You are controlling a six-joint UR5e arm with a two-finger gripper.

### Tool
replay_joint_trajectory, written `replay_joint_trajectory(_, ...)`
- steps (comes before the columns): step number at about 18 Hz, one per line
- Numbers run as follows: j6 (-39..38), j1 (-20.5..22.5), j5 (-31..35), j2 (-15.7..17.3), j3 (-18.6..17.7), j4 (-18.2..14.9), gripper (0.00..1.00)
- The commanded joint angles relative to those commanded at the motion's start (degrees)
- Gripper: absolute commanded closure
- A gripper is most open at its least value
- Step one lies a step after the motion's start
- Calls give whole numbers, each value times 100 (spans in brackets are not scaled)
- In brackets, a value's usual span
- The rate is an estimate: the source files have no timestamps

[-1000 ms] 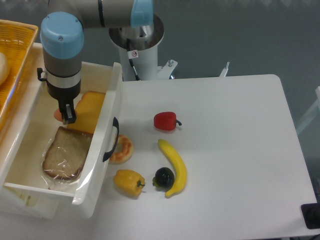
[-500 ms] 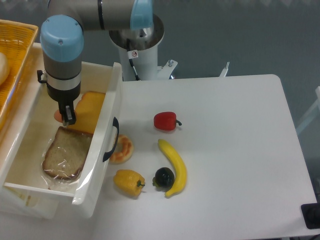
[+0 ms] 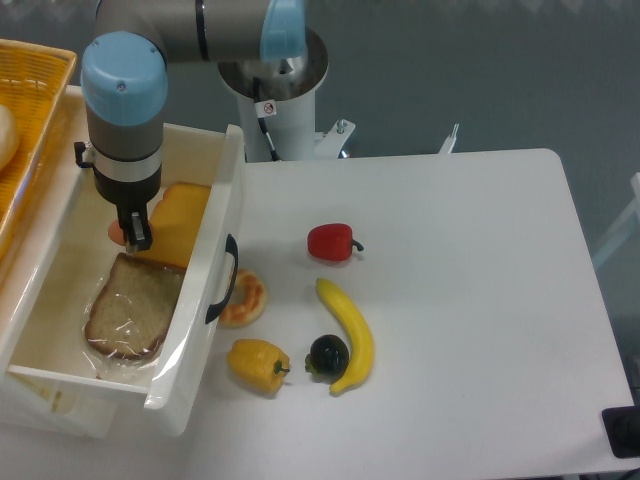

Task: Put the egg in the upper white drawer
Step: 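Open the gripper to release the egg inside the drawer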

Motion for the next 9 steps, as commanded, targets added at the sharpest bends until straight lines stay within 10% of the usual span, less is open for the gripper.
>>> replay_joint_trajectory(9, -9, -53, 45, -9, 9, 0, 42)
